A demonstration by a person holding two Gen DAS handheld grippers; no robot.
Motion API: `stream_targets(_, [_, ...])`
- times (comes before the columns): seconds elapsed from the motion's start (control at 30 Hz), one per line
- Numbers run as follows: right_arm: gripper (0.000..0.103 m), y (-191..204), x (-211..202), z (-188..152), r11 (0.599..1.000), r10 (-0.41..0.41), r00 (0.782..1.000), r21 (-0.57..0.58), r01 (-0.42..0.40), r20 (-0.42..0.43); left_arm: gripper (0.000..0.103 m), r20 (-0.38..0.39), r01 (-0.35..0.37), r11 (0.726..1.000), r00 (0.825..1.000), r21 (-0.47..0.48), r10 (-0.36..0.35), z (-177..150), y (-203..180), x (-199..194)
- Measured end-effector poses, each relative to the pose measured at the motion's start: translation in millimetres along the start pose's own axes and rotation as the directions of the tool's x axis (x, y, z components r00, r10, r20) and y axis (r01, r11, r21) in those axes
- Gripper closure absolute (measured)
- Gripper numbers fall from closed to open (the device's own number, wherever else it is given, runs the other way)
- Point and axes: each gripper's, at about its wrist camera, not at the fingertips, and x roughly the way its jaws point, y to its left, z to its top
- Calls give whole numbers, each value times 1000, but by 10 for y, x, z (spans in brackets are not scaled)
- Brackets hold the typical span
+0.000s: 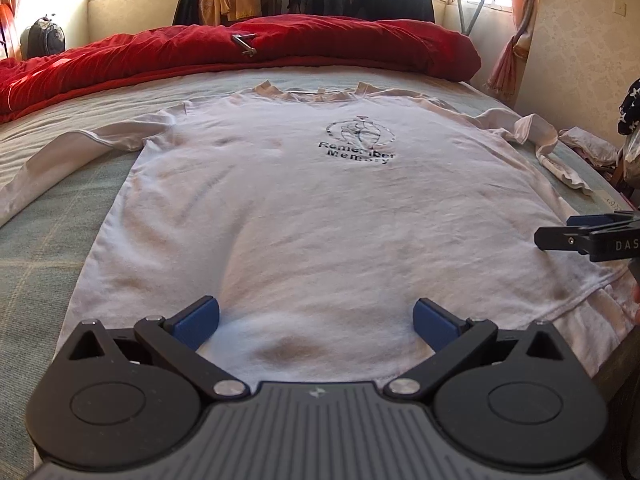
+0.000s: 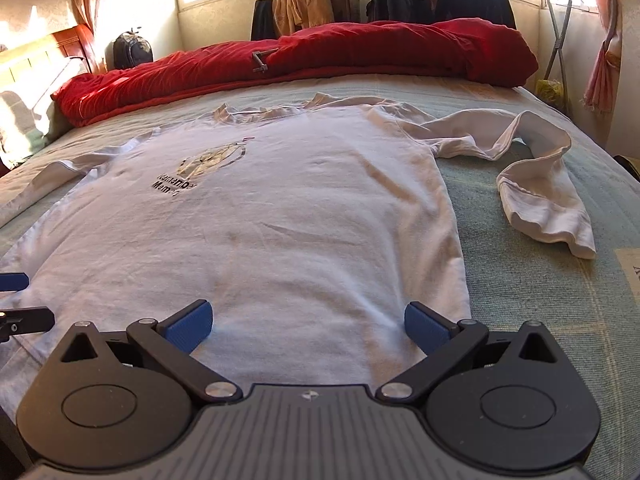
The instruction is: Fold clothes
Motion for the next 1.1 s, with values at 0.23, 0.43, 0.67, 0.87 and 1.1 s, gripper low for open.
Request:
stream_targets(0.23, [2,-494,-275,107,993,6,998,117,-14,66,1,-10,15,996,1000,-91,-16,133,-61,-21])
stream_targets(0.43, [2,-1116,-309,115,963,-41,997,267,24,59,1,26,100,985,995,-140,-98,236,-237,23])
stream_targets(0.67, [15,-1872,-205,1,815,17,991,572,-92,136,1,10,125,987,992,-103,-125,266,-473,167])
stream_targets(0.87, [36,-2270,-16,-14,669,53,978,720,-183,200,1,-9,99,991,995,-85,-100,226,-511,229])
stream_targets(1.1, [78,-2210,173,183,750,-39,991,659,-53,124,1,-16,88,994,996,-68,-89,226,-534,236])
